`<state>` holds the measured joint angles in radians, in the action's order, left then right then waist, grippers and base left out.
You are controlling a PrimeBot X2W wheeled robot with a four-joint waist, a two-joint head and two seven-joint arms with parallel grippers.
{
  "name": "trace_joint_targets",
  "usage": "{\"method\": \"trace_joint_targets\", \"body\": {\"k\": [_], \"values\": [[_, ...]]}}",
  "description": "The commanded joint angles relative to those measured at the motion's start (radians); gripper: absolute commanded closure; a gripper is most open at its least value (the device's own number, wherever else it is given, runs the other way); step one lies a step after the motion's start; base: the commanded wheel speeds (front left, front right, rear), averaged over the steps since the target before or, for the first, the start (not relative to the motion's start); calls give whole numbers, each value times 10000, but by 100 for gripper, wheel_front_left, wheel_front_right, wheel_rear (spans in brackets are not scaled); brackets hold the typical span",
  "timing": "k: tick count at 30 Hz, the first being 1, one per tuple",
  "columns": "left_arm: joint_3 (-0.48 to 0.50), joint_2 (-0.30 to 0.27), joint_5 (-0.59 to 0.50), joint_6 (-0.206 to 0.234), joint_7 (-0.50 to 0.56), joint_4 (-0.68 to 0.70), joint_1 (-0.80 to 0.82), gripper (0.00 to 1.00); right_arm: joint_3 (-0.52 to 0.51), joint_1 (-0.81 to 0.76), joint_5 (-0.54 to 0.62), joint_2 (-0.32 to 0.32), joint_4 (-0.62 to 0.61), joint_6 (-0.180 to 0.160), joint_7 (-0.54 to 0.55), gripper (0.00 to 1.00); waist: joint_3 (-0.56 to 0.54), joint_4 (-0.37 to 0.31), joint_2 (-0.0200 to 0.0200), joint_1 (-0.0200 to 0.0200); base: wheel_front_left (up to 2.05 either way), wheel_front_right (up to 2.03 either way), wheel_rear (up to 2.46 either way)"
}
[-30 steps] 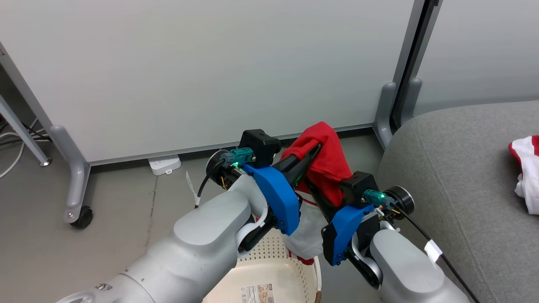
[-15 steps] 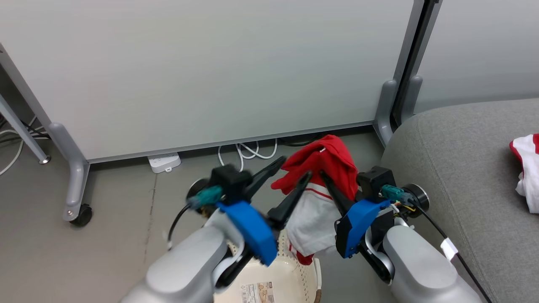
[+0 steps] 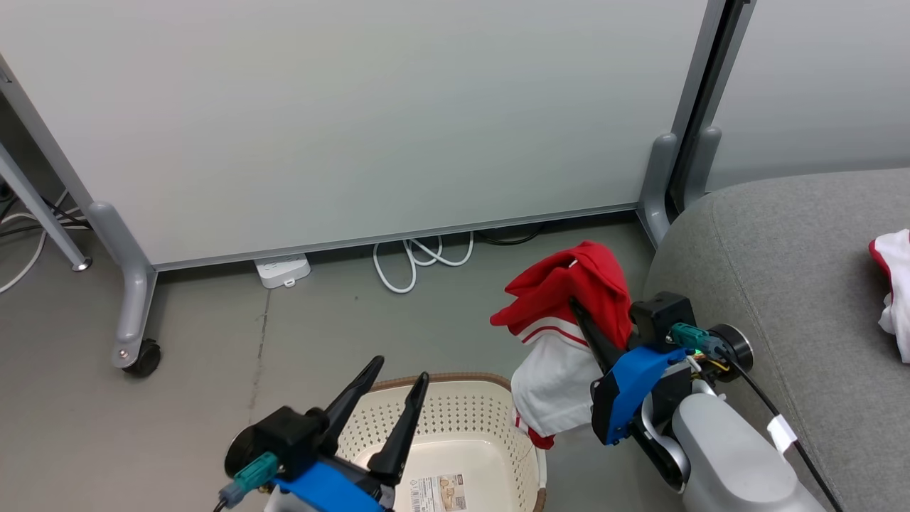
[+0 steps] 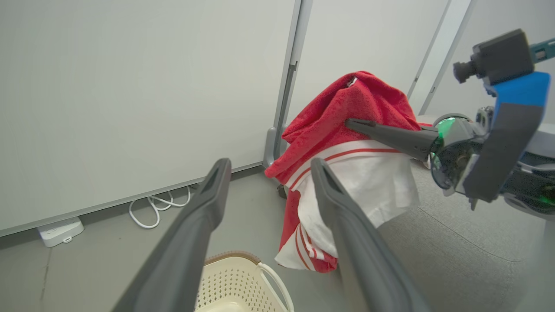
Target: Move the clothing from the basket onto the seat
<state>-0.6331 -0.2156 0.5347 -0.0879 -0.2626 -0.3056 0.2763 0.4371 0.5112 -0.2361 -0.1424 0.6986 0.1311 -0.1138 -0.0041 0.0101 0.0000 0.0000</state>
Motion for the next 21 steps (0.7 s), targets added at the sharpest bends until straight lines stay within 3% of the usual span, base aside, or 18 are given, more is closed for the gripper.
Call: {"method": "trace_joint_targets", "body": {"k": [1, 9, 21], "values": [[391, 40, -248, -42, -30, 134, -363, 0, -99, -158, 92, -44, -133, -7, 43, 100, -1, 12, 0, 0, 0, 0, 0], [1534, 305, -1078, -281, -32, 301, -1258, 0, -370, -450, 230, -7, -450, -7, 227, 100, -3, 36, 0, 0, 0, 0, 0], [1989, 702, -1527, -432, -31, 206, -1347, 0, -489, -627, 268, 63, -732, -7, 410, 100, 67, -128, 0, 0, 0, 0, 0]]}}
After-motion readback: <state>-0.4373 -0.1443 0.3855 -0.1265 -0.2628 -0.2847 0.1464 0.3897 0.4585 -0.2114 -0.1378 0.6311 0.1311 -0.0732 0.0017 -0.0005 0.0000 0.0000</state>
